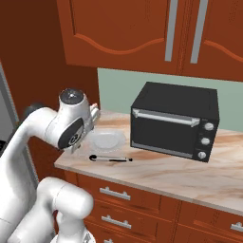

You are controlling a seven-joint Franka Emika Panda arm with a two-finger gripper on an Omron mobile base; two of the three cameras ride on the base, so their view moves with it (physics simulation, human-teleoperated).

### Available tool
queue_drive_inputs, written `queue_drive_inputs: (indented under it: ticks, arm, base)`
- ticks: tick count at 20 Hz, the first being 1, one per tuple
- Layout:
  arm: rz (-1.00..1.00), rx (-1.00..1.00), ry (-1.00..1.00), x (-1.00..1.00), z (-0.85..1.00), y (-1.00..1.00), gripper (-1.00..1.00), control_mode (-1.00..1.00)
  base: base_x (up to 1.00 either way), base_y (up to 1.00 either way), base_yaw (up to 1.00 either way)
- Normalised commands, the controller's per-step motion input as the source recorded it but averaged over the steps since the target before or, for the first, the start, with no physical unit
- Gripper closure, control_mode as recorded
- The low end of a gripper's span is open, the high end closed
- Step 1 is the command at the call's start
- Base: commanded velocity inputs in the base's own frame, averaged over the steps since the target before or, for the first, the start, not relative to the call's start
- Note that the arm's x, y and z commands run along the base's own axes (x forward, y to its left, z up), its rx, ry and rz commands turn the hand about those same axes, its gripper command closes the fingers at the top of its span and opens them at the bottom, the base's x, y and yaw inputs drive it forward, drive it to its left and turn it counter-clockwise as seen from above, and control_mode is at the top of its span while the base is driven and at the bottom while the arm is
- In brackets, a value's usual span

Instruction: Pick up the tongs from the counter and place them near the plate next to the oven.

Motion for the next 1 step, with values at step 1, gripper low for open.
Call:
queue_drive_inputs:
  ticks: [1]
  arm:
    - [0.02,-0.12,-0.13,-0.09,0.57,0.14,-1.0,-1.0]
  base:
    - [0.0,0.0,0.0]
